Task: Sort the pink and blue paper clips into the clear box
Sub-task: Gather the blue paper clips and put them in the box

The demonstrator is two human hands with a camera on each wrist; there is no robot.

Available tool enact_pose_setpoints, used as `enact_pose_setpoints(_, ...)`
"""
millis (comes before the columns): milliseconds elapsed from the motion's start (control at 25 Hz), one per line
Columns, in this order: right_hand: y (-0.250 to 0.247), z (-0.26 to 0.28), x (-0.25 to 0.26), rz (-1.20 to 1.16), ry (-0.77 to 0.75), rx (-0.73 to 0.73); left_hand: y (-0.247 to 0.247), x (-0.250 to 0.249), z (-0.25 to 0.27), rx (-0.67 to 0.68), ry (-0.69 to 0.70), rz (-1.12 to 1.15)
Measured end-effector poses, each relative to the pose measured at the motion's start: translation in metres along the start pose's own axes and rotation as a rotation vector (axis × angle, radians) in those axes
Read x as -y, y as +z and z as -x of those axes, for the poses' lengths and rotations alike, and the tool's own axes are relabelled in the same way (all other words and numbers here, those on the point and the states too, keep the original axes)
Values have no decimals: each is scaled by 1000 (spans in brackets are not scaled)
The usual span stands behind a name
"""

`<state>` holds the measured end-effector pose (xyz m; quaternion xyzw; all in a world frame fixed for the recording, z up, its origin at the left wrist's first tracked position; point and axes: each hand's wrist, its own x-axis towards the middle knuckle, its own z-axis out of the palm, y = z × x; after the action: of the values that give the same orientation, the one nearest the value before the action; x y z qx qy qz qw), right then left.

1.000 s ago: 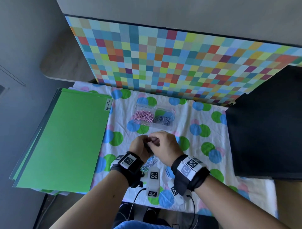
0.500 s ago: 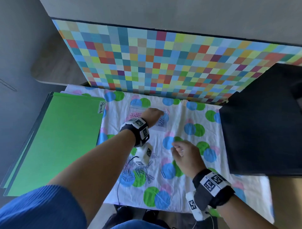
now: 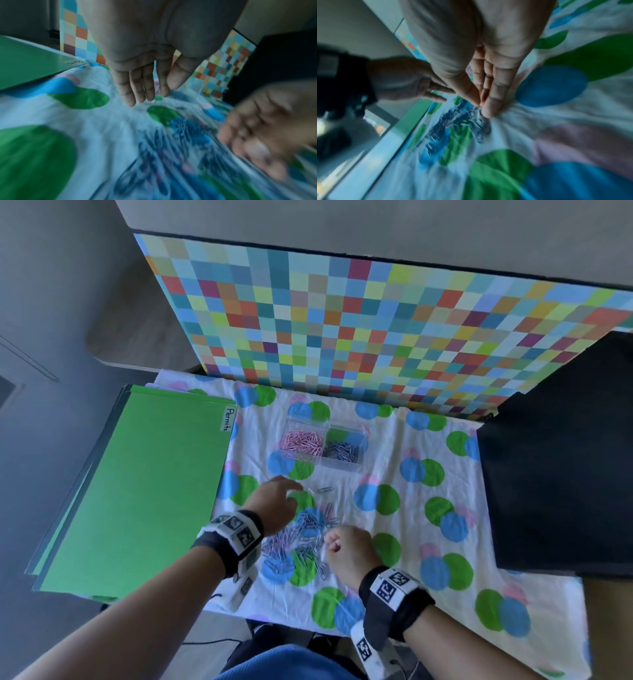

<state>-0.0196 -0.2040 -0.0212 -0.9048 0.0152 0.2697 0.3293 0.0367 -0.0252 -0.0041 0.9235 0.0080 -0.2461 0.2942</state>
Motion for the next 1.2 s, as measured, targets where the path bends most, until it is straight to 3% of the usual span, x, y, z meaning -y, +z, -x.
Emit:
enact_pose_setpoints(120, -6, -17, 9, -95, -87, -75, 18, 7, 19, 111, 102, -122)
enact_pose_setpoints(200, -15, -38, 9, 84, -205, -79, 25, 1, 30, 157, 192, -181)
enact_pose_setpoints(320, -22, -58, 12, 372, -256, 87, 30, -2, 44, 171, 248, -187)
enact_pose_setpoints(400, -19, -54, 13, 457, -315, 118, 28, 4, 49, 72, 217, -166)
enact_pose_setpoints(520, -7, -25, 8, 422, -426, 157, 23, 25, 56, -56, 30, -157)
enact_pose_setpoints(600, -3, -10, 3, 300, -402, 162, 23, 37, 65, -22, -77, -232)
enact_pose_setpoints(760, -9, -12, -3, 211, -210, -44, 31, 45, 79, 24, -189, -209)
enact_pose_setpoints(1000, 8, -19, 20, 361, -170, 102, 46, 34, 73, 13, -142, -33)
enact_pose_setpoints(1200, 14, -27, 29, 344, -225, 75, 43, 32, 66, -21, -94, 59)
